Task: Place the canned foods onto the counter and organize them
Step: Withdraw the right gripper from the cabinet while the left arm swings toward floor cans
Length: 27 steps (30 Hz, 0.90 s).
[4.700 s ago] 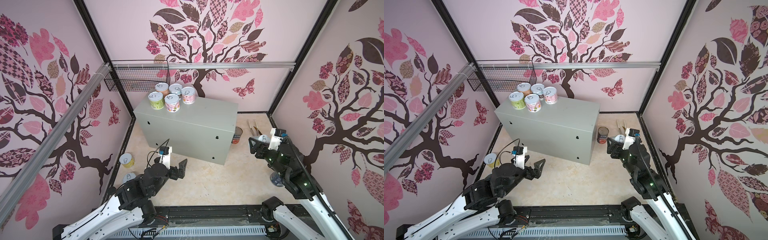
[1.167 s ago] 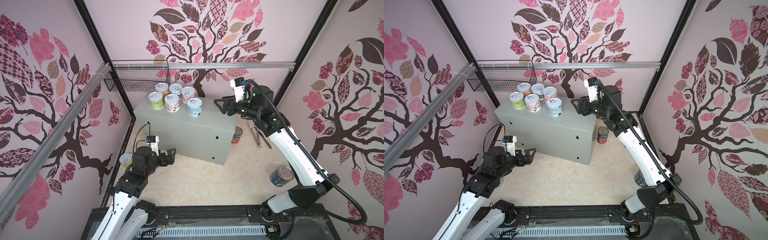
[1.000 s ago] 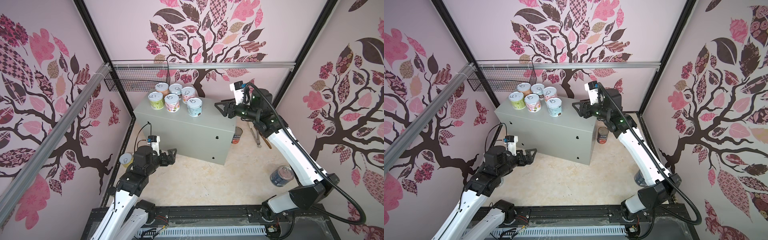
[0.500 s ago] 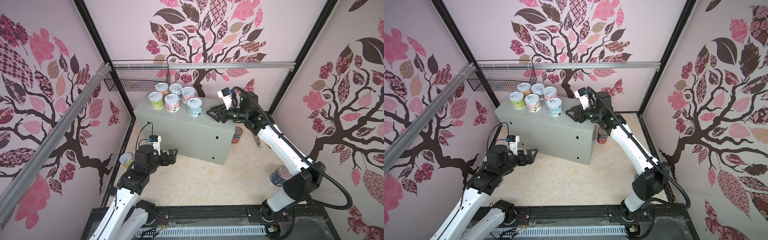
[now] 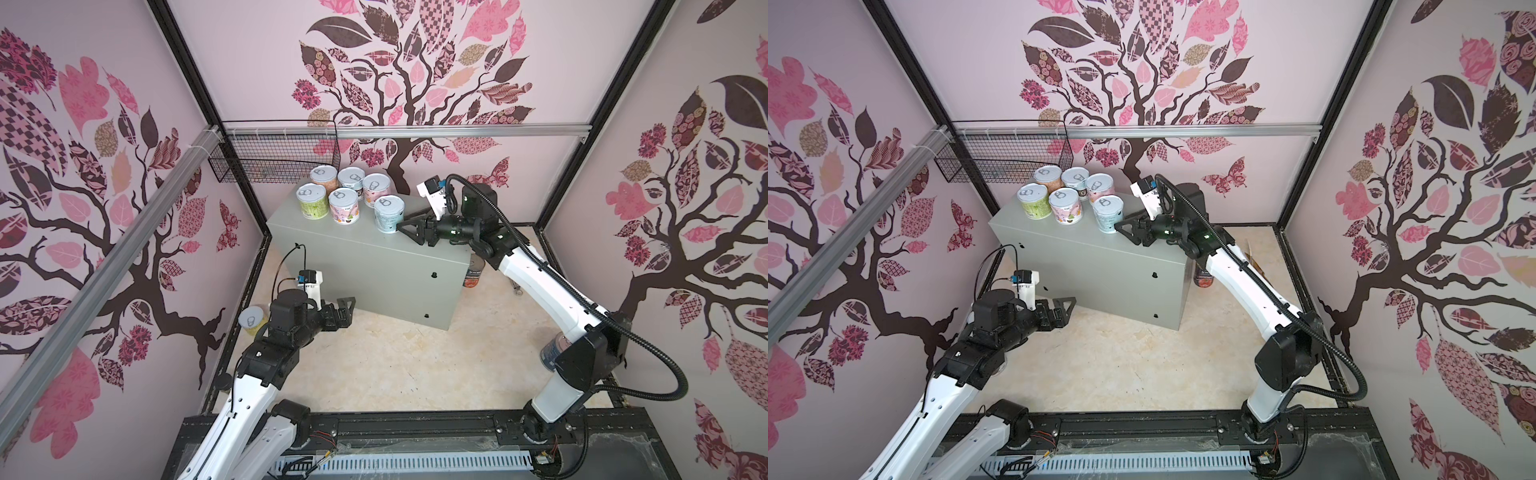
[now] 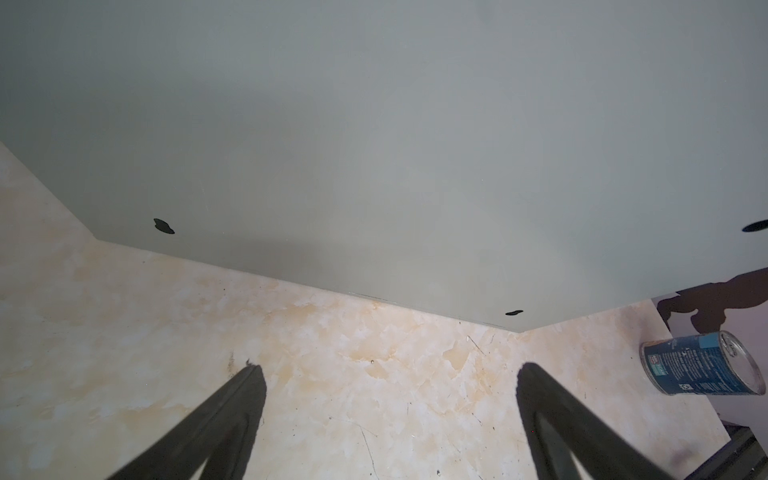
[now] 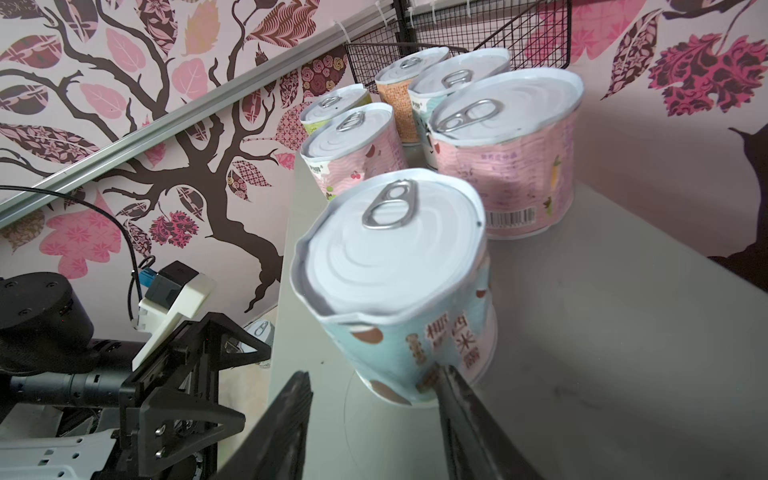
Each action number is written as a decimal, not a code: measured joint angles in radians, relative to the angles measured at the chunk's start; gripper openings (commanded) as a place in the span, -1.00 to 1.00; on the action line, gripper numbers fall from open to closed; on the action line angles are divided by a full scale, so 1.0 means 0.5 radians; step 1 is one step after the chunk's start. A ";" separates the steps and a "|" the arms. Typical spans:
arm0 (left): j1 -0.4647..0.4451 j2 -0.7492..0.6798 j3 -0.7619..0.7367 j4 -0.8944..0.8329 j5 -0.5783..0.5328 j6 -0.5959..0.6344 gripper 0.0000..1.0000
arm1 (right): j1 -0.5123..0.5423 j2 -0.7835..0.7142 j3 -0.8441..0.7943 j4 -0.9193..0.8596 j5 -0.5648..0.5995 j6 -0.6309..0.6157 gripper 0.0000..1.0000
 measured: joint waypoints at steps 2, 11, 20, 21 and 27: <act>0.000 -0.001 0.000 0.000 0.000 0.000 0.96 | 0.024 0.044 0.053 -0.005 0.013 -0.001 0.06; 0.000 -0.011 0.000 0.000 -0.001 0.000 0.96 | 0.087 0.192 0.220 -0.011 0.037 -0.003 0.03; 0.000 -0.017 0.000 -0.002 -0.006 0.000 0.96 | 0.095 0.259 0.284 0.011 0.041 0.017 0.01; 0.000 -0.017 0.000 -0.003 -0.012 0.000 0.96 | 0.095 0.261 0.285 0.014 0.043 0.017 0.01; 0.000 0.024 0.002 -0.063 -0.107 -0.020 0.96 | 0.097 0.288 0.341 -0.014 0.052 0.026 0.24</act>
